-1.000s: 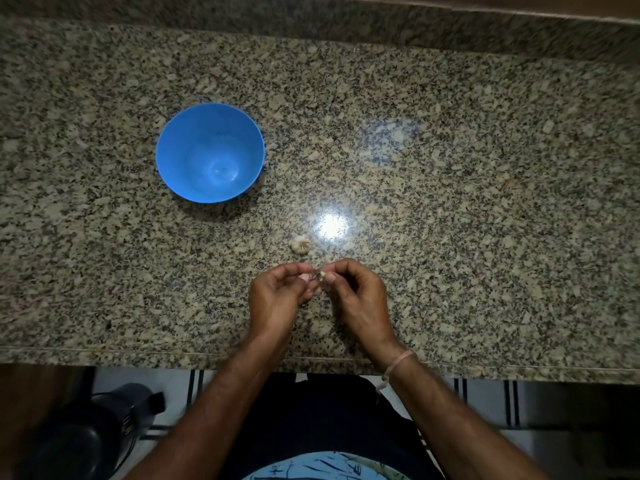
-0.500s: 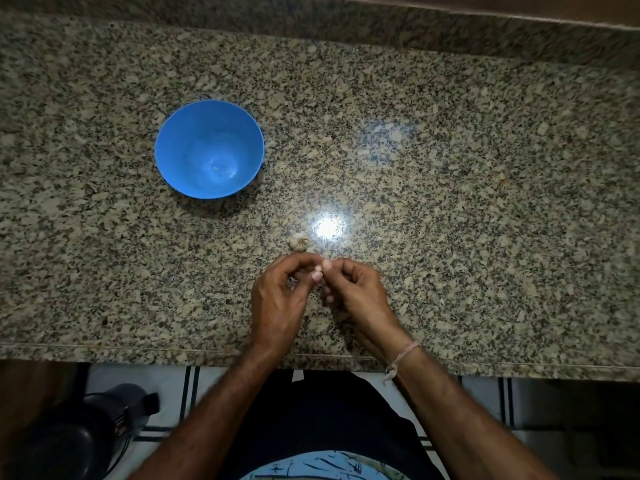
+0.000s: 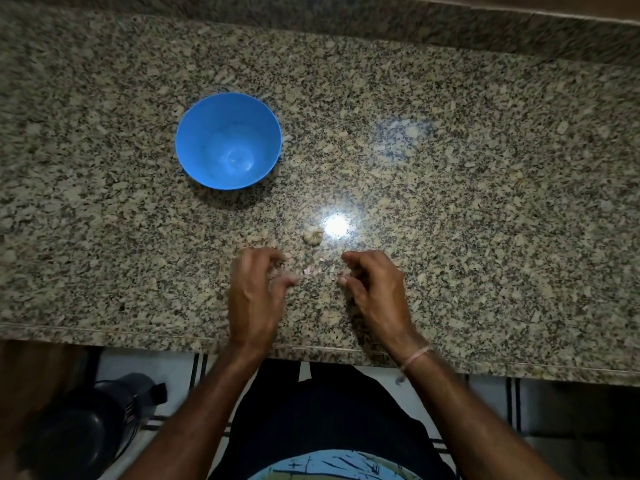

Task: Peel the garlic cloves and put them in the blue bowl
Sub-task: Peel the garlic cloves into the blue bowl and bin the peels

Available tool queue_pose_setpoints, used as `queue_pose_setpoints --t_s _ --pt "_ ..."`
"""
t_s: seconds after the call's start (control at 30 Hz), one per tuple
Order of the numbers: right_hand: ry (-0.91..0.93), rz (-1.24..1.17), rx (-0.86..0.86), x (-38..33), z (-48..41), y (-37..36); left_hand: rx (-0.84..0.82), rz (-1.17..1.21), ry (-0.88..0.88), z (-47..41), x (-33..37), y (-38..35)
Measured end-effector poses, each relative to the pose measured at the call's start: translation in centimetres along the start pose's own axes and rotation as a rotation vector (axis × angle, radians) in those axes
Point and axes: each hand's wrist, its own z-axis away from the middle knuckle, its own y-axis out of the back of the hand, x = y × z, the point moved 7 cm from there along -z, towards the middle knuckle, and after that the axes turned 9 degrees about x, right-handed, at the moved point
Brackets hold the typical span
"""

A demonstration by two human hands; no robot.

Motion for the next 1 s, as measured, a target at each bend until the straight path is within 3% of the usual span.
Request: queue_pose_setpoints --t_s 0.13,0.67,1.0 --pt "0.095 0.081 -0.055 -0.8 0.9 -1.1 -0.128 0.025 -0.073 1.5 1.7 -3.0" --pt "0.084 0.015 -0.025 -0.6 1.0 -0.8 -0.114 -0.132 -0.196 -0.3 3.9 -4.4" --pt "0.201 0.124 -0.03 -2.8 -0.3 -3.1 0.007 0.148 0.114 0.9 0.9 -0.7"
